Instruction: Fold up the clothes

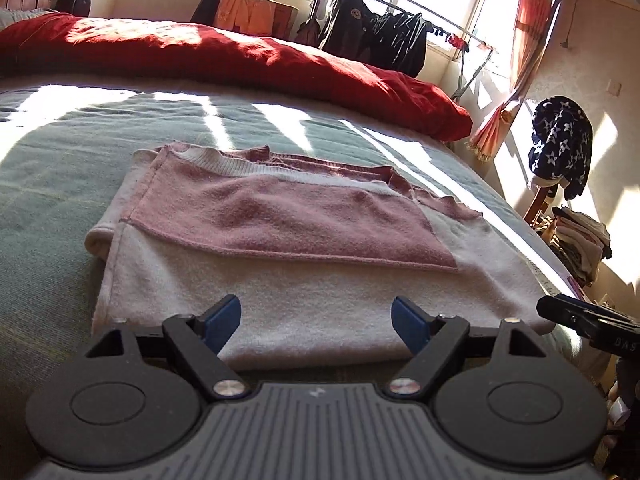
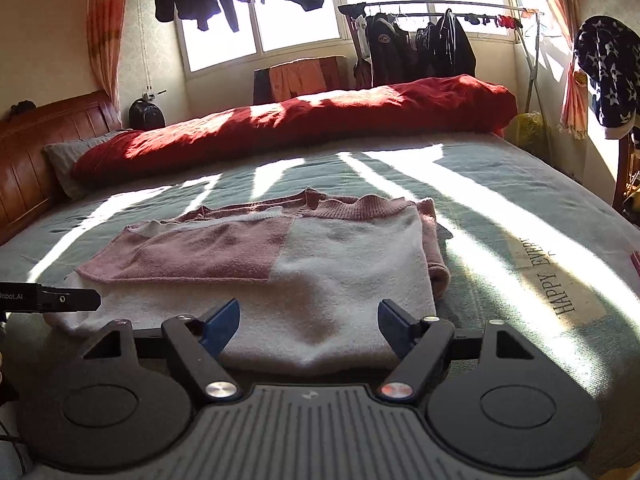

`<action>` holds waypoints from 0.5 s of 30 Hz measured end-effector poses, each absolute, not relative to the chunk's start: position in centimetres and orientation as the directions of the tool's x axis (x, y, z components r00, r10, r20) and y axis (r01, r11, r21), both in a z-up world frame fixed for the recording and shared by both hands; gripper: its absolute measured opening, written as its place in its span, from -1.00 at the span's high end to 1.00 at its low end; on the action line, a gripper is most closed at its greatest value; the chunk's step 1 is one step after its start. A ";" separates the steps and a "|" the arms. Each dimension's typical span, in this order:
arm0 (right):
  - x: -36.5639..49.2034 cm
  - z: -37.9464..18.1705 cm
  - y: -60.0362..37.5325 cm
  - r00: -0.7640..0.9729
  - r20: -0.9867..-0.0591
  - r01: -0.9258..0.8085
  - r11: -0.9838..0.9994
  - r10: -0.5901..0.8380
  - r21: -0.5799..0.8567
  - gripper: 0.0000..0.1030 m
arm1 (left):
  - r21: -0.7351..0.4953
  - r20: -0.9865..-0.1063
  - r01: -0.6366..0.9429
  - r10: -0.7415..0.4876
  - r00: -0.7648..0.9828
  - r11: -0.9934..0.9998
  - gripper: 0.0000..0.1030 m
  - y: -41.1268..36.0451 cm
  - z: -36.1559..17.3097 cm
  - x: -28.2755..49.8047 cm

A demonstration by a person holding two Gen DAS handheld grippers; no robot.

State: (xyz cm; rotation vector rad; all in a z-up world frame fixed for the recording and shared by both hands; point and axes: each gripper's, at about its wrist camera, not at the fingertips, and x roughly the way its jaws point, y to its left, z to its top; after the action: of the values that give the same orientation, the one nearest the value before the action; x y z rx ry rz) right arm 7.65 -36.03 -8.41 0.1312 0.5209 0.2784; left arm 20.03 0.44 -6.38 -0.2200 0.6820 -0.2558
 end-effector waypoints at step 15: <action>9.1 -9.2 -35.0 0.765 -0.523 -0.320 0.927 0.376 0.198 -0.59 | -0.322 -0.611 0.087 -0.277 0.742 0.943 -0.61 0.4 -6.4 21.9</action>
State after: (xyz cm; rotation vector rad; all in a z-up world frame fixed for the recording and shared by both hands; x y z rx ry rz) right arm 9.10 -35.02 -9.19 0.0996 0.5890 0.3785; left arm 21.87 0.39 -6.42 -0.2823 0.7091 -0.2024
